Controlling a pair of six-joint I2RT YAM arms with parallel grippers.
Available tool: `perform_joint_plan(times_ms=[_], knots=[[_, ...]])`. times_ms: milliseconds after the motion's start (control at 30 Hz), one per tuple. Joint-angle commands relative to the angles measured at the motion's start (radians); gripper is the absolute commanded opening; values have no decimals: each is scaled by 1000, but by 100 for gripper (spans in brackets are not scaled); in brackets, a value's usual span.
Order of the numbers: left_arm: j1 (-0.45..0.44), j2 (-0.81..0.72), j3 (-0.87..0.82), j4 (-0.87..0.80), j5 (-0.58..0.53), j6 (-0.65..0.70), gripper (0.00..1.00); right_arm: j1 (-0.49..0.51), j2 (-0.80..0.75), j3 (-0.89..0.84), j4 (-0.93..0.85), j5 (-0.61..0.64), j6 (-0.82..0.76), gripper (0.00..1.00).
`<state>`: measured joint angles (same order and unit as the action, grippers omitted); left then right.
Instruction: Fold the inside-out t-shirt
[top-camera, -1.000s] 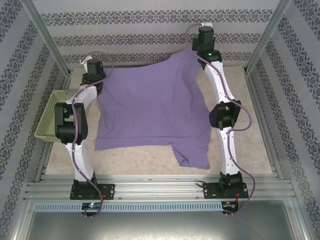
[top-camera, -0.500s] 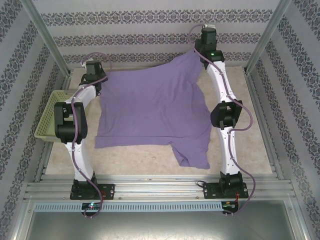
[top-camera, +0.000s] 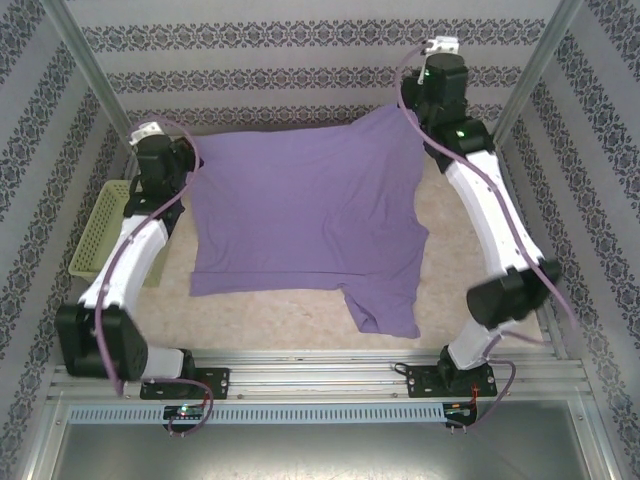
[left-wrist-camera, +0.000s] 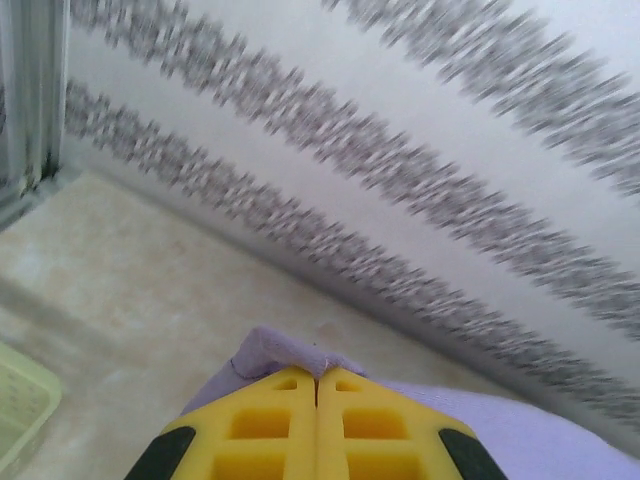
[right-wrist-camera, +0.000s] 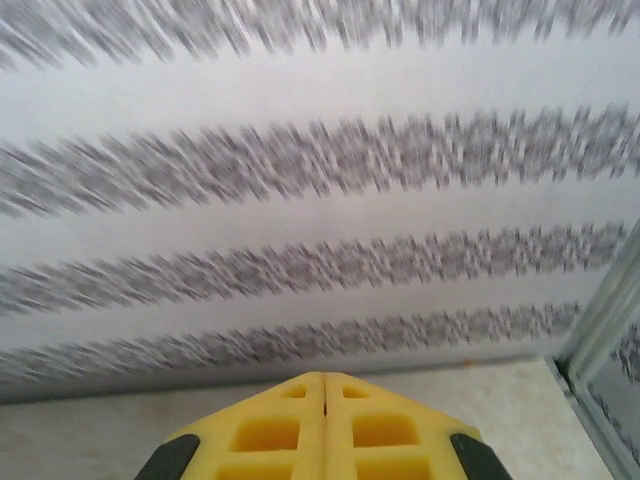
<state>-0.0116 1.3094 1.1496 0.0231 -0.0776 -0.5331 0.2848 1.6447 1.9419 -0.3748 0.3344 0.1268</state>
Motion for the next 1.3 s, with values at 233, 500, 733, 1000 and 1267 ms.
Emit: perform_joint_plan(times_ms=[233,500,733,1000,1267], knots=[[-18,-501,77,-190,-131,34,0,17,-443,66,-47,47,-35,0],[-18,-614,260,-267,-162,112,0,16,-479,415,-217,-22,-58,0],[-18,-621,340,-268,-178,149,0,16,-435,648,-245,-25,-88,0],[-18,-467,318,-276,-195,177,0,16,-288,655,-234,20,-174,0],[-17,-302,139,-184,-212,170,0,-25,1,578,-236,54,-201,0]])
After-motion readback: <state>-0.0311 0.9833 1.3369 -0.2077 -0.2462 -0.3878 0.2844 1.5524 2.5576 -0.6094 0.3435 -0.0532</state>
